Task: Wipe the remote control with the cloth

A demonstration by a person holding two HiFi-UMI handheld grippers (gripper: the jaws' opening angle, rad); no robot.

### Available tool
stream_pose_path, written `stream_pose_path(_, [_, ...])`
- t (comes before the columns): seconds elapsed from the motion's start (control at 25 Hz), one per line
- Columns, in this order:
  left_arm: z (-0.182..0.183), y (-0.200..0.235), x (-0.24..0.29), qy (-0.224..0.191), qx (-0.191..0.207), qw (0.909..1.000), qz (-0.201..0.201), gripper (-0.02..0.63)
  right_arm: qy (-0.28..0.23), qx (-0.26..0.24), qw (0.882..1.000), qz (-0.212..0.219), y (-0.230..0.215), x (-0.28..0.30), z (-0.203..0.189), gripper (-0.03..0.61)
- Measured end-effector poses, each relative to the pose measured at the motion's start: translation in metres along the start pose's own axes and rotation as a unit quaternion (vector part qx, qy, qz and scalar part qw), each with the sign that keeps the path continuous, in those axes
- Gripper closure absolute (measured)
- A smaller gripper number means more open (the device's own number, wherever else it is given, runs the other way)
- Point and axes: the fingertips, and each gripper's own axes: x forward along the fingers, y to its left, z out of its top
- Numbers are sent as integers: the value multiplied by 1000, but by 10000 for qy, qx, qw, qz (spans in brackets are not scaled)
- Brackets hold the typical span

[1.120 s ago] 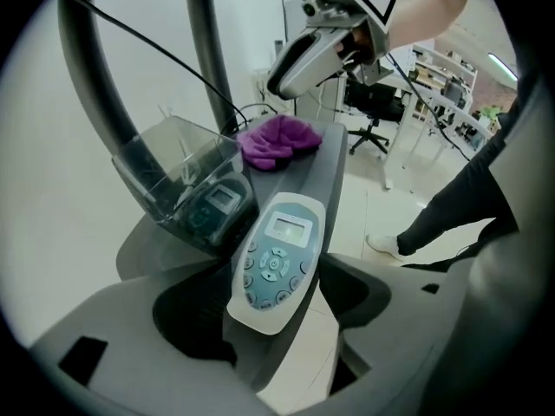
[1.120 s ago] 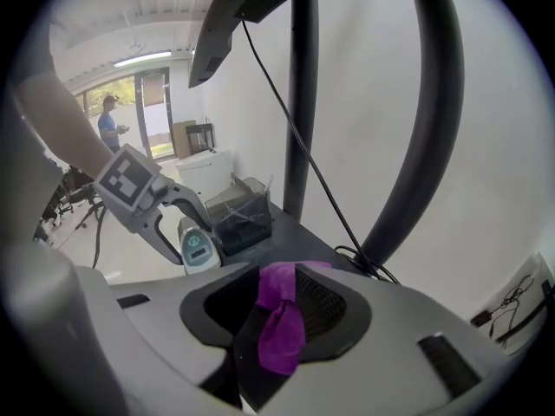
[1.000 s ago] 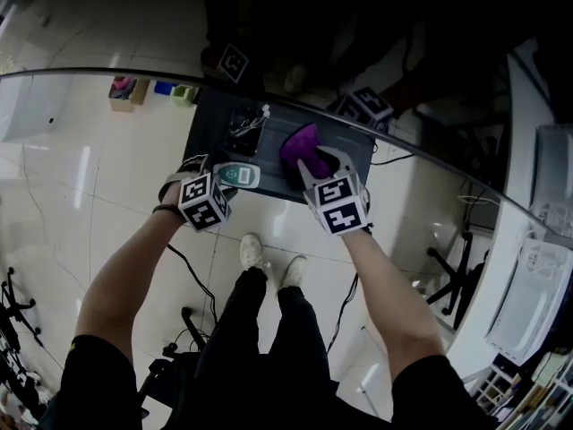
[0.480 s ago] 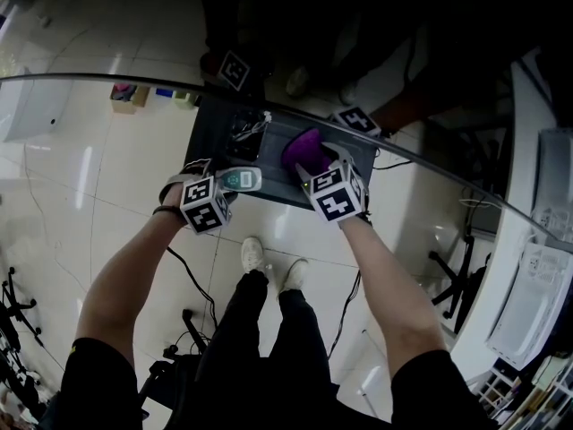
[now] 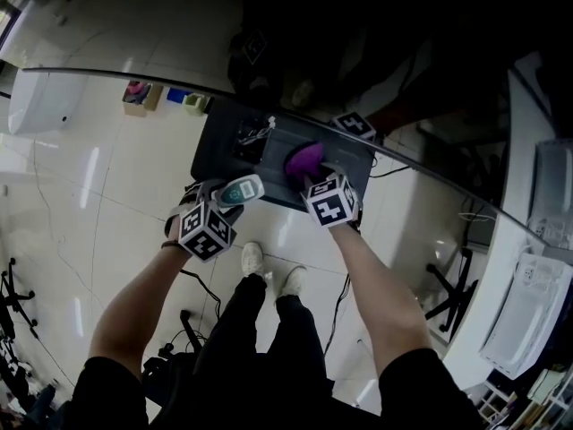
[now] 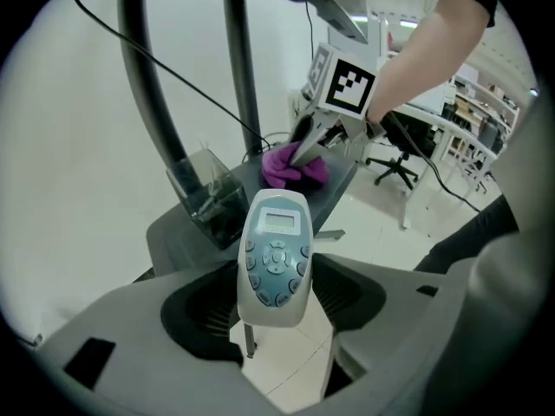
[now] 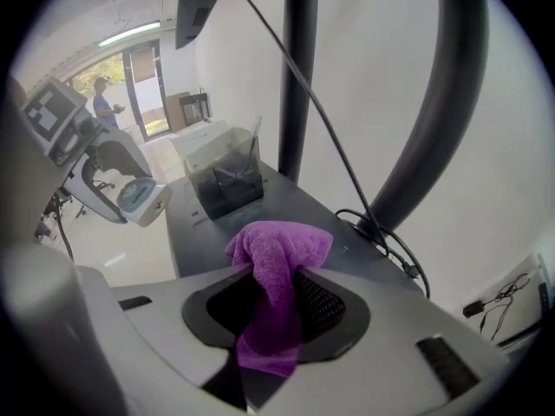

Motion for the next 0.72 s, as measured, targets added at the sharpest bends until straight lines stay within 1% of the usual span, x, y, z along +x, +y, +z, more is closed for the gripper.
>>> stream_pose_path(0.08, [11,-9,-21,-102,-177,9996,182,353,-290,88,9995,50,6,-32,8,449])
stream_pose_path(0.2, [36,-22,-60,-278,-386,9974,540,353,-898,146,9956,220,25,-105,31,451])
stream_pose_path(0.32, [68,-42,-100,-452,-553,9929,950,353,-1587,-86,9862,468,59,-194,57,451])
stream_pose_path(0.4, [90,-62,-124,-536,-508,9896,1237,353,-1907,-402,9785,671,87,-247,67,453])
stream_pose_path(0.48, [112,-80,-144,-592,-397,9856,1535,353,-2010,-846,9717,911,115,-284,72,453])
stream_pose_path(0.56, [135,-99,-162,-636,-237,9813,1801,354,-1909,-1327,9658,1146,141,-307,67,453])
stream_pose_path(0.64, [154,-120,-178,-669,39,9773,2012,354,-1723,-1745,9604,1323,160,-321,56,453])
stream_pose_path(0.72, [169,-136,-191,-691,364,9717,2230,354,-1584,-2063,9562,1342,168,-333,47,453])
